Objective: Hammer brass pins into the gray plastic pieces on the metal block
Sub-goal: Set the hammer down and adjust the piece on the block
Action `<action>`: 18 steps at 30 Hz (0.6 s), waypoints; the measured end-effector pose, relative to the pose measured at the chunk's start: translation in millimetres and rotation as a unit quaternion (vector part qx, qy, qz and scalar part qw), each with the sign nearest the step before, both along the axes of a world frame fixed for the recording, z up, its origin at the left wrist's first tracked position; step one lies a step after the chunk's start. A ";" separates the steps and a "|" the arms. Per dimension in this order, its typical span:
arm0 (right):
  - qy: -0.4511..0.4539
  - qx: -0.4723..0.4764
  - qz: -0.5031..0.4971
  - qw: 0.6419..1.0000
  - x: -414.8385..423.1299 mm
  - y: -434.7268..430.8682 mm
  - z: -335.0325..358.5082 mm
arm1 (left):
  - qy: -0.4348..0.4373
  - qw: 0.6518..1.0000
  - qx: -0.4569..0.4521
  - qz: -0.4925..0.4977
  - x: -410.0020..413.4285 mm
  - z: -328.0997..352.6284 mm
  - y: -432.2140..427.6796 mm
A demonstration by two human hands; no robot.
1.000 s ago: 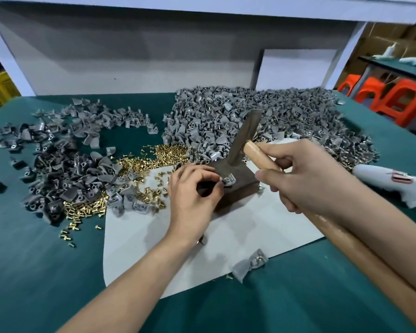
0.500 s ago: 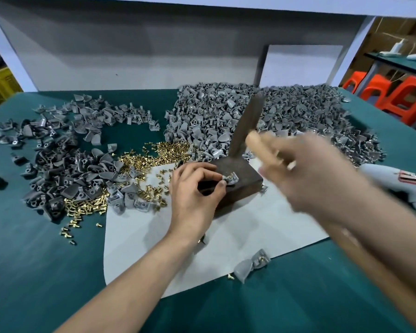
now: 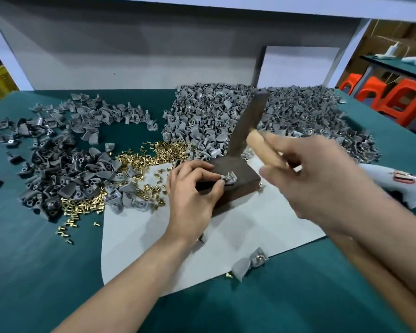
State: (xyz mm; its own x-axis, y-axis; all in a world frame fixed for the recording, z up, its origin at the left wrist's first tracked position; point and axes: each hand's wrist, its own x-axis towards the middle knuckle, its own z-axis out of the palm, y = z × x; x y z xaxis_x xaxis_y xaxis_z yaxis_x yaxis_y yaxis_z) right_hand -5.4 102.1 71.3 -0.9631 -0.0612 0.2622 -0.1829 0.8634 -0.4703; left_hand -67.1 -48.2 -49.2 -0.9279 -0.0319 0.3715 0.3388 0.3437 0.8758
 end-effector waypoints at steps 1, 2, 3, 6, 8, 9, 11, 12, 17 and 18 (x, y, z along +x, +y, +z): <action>0.029 -0.011 -0.008 0.999 -0.8 2.0 4.2 | -0.003 1.000 0.000 0.001 0.3 -0.2 0.2; 0.037 -0.019 -0.011 0.999 -1.4 0.3 6.6 | -0.005 1.000 0.002 0.002 0.2 -0.3 0.2; 0.020 -0.006 -0.005 1.000 -2.0 -4.3 3.9 | -0.005 1.000 0.002 0.003 0.1 -0.4 -0.2; -0.083 0.043 0.014 0.995 -0.6 -10.1 -18.0 | -0.002 1.000 -0.006 0.006 -1.1 0.3 -0.5; -0.054 -0.026 0.001 0.998 -4.4 -0.5 -13.5 | -0.005 1.000 -0.011 0.008 -1.2 0.9 -0.2; -0.028 -0.070 -0.010 0.997 -9.1 5.7 -8.7 | -0.008 1.000 -0.011 0.010 -1.6 1.5 0.3; -0.003 -0.134 -0.038 0.990 -25.6 18.8 -4.1 | -0.020 1.000 -0.011 0.014 -1.1 2.1 1.1; -0.021 -0.167 -0.044 0.985 -36.4 23.6 -7.3 | -0.025 1.000 -0.010 0.014 -0.6 2.2 1.1; -0.181 -0.352 -0.122 0.910 -72.7 37.3 -63.4 | -0.036 0.999 -0.010 0.013 2.0 1.0 -0.7; -0.186 -0.368 -0.149 0.899 -74.7 41.1 -72.3 | -0.040 0.999 -0.011 0.012 2.0 1.6 -0.4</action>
State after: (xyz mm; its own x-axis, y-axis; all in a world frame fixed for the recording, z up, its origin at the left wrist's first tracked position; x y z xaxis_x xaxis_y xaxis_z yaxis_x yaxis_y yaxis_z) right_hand -80.1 143.2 -1.0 -0.9371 0.2728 -0.2179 0.2935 0.2773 -0.9149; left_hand -65.1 -48.7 -47.7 -0.9535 -0.0466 0.2977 0.2602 0.3711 0.8914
